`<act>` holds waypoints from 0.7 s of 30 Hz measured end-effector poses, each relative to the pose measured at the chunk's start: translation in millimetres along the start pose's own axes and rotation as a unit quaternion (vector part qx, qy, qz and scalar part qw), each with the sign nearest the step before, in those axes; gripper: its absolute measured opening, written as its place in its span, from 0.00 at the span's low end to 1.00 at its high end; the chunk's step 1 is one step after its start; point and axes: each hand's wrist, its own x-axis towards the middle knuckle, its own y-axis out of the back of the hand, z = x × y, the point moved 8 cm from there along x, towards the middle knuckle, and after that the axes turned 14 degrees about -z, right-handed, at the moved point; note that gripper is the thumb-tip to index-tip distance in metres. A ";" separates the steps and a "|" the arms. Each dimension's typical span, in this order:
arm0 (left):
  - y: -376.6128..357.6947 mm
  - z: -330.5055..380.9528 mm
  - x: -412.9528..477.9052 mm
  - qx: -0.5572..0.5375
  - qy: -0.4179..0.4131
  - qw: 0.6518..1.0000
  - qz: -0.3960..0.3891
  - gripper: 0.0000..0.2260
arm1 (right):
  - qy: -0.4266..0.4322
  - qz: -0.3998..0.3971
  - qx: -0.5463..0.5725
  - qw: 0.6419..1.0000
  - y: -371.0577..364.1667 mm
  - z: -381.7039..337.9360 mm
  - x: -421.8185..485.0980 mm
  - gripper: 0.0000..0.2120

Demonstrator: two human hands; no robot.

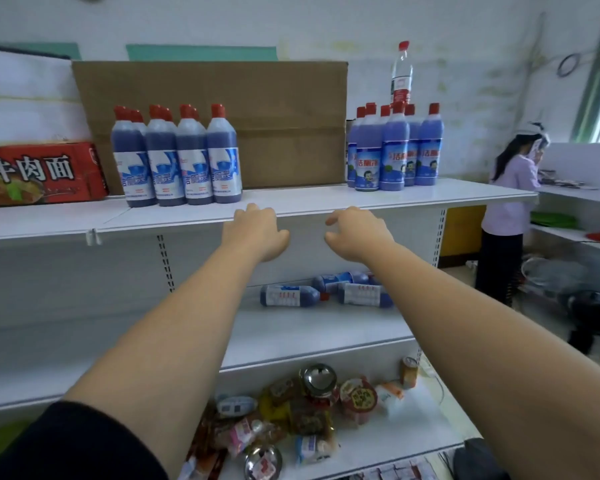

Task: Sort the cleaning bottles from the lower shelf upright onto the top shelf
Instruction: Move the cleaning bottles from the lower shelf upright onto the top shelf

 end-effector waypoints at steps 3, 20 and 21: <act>-19.1 33.1 -9.4 -0.005 -0.002 1.000 -0.016 0.21 | -0.010 -0.012 -0.002 1.000 -2.9 37.6 -12.5 0.21; -158.0 92.6 36.2 0.002 0.012 0.988 -0.151 0.18 | -0.098 -0.119 -0.003 0.988 -92.5 200.7 6.2 0.19; -165.9 90.5 45.2 0.003 0.012 0.987 -0.158 0.18 | -0.104 -0.126 -0.010 0.986 -100.0 205.8 14.5 0.20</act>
